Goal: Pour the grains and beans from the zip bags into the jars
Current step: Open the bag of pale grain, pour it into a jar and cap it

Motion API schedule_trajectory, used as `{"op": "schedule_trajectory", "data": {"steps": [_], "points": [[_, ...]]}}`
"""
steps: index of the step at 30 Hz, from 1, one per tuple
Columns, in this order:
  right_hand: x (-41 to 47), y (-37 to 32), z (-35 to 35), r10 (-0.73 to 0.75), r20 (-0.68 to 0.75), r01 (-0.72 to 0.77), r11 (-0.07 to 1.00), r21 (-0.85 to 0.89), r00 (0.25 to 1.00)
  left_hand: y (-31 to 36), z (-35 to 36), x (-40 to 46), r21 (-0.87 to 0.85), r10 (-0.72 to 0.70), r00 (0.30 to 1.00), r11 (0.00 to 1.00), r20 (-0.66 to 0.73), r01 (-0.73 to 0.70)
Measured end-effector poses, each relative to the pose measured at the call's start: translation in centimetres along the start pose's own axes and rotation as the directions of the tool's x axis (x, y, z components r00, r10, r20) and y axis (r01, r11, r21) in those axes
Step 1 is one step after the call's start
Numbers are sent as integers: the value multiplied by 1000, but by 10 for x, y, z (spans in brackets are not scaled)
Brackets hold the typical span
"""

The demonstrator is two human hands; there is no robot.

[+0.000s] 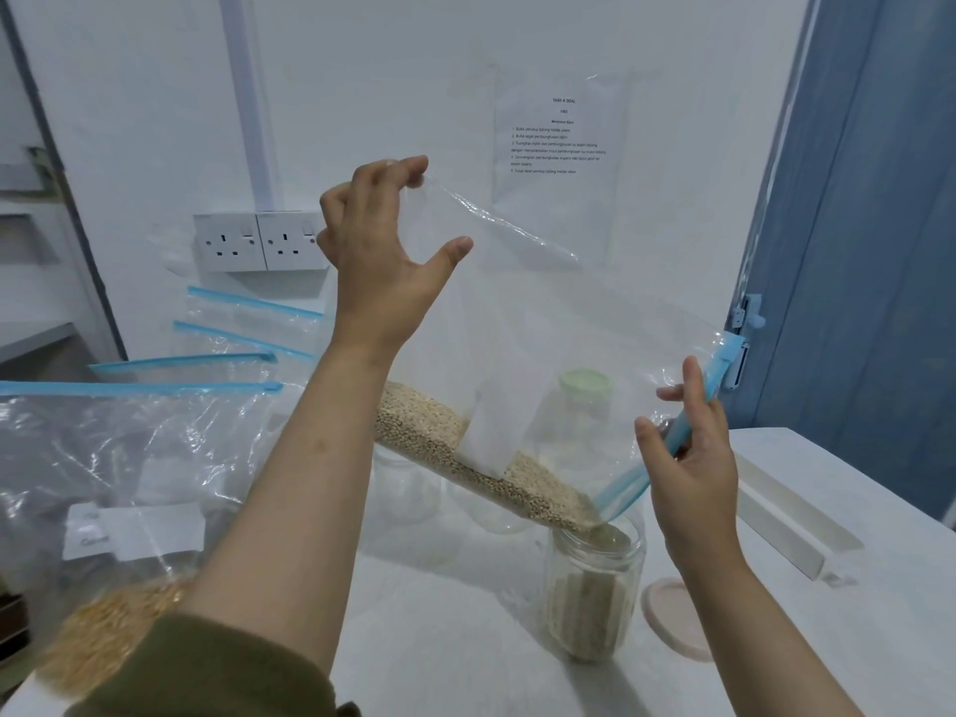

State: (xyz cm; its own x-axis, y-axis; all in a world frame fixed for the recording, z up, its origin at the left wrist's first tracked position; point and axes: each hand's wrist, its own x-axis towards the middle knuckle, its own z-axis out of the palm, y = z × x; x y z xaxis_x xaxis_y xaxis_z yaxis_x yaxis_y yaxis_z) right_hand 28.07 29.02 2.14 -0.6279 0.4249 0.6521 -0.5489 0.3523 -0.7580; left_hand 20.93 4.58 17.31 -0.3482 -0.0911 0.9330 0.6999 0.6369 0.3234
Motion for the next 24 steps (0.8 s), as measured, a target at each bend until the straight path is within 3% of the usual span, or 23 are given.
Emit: {"op": "schedule_trajectory", "data": {"steps": [24], "points": [[-2, 3, -3, 24, -18, -25, 999, -43, 1000, 1, 7, 1, -20, 15, 1000, 1000, 7, -15]]}}
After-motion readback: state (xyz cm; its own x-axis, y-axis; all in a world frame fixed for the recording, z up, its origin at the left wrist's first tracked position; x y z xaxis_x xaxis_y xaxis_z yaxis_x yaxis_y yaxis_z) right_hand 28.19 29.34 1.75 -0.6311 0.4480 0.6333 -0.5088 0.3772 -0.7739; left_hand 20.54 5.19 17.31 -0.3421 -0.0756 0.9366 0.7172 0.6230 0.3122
